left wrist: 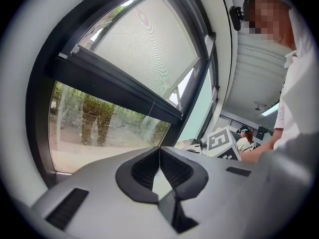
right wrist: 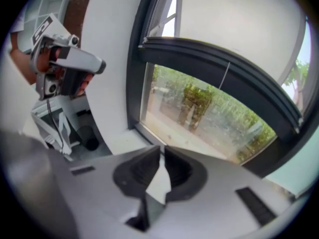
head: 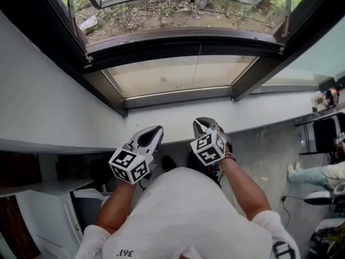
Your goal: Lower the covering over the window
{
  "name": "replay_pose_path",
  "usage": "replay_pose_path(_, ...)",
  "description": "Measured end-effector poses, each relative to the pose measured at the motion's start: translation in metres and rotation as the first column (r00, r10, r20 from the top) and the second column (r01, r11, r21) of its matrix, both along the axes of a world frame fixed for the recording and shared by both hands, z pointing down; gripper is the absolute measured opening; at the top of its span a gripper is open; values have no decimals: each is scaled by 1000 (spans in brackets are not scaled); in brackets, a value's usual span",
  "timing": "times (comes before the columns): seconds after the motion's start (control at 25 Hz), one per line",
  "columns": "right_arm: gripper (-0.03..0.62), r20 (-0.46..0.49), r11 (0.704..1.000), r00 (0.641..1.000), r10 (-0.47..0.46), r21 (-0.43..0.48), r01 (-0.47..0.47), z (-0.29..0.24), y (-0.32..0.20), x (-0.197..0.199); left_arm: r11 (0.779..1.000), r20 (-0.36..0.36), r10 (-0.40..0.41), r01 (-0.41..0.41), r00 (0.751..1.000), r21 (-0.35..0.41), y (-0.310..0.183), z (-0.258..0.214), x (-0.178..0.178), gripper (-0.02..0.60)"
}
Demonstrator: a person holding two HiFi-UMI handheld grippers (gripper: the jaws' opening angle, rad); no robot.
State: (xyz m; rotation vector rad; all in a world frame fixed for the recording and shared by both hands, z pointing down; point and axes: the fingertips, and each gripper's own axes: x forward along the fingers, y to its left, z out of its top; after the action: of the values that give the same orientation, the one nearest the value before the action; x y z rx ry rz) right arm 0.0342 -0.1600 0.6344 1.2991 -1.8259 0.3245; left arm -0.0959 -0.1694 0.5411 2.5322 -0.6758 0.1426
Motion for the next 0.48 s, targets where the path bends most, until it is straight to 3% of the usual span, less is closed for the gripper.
replay_pose_path(0.48, 31, 14, 1000, 1000, -23, 6, 23, -1, 15, -3, 998, -15, -49, 48, 999, -28, 22, 3, -13, 20)
